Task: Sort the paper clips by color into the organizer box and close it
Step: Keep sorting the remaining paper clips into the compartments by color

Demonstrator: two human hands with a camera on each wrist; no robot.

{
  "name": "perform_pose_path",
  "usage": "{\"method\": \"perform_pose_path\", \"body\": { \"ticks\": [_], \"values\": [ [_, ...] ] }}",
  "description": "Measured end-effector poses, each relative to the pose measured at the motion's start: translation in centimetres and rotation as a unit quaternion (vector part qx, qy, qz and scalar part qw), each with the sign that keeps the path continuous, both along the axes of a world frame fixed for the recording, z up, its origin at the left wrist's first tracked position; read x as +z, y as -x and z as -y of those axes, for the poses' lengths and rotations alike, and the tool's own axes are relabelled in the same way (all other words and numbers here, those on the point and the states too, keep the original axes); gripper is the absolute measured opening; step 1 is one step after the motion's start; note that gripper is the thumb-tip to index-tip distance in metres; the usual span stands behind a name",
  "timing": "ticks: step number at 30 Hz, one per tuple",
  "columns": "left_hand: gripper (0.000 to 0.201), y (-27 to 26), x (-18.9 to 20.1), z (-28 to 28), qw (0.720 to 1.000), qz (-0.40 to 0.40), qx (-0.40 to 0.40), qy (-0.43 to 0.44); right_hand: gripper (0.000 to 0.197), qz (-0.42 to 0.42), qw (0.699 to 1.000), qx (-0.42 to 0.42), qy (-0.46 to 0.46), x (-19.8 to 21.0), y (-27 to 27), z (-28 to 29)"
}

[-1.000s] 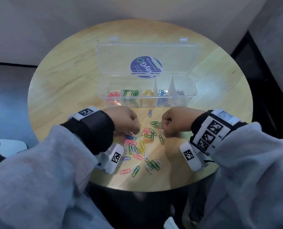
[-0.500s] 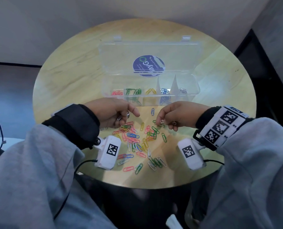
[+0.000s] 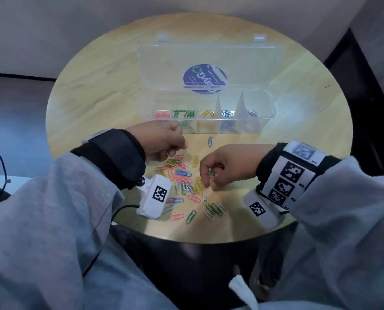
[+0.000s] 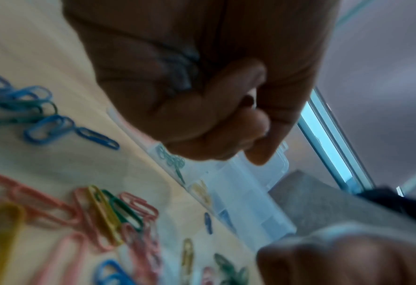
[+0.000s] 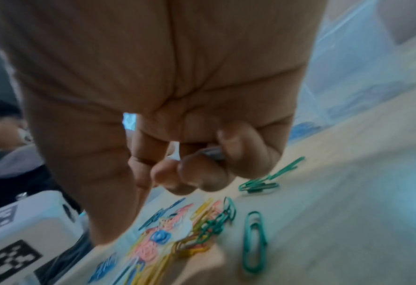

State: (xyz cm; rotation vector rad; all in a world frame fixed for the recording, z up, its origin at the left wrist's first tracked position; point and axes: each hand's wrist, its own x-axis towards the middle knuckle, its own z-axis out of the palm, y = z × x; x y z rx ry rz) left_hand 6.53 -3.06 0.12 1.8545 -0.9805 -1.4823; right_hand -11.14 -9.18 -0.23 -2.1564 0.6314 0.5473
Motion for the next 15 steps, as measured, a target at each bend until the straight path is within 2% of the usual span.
{"method": "perform_pose_path", "body": {
  "ticks": [5, 7, 10, 11, 15],
  "values": [
    [0.037, 0.9, -0.3, 0.0, 0.982, 0.146, -0.116, 0.017, 0.020, -0.014, 0.994, 0.102, 0.041, -0.5, -1.0, -1.1],
    [0.032, 1.1, -0.6, 0.1, 0.977, 0.162, -0.135, 0.013, 0.021, -0.028, 0.988, 0.135, 0.070, -0.9, -1.3, -1.5],
    [0.011, 1.2, -0.7, 0.1, 0.967, 0.199, -0.160, 0.010, 0.016, -0.039, 0.980, 0.162, 0.106, -1.5, -1.5, -1.8],
    [0.005, 1.2, -0.8, 0.1, 0.957, 0.234, -0.172, 0.010, 0.013, -0.040, 0.979, 0.164, 0.115, -1.6, -1.5, -1.8],
    [0.016, 1.5, -1.3, 0.1, 0.907, 0.340, -0.247, -0.002, 0.011, -0.060, 0.974, 0.163, 0.145, -1.6, -1.5, -1.6]
  ]
}}
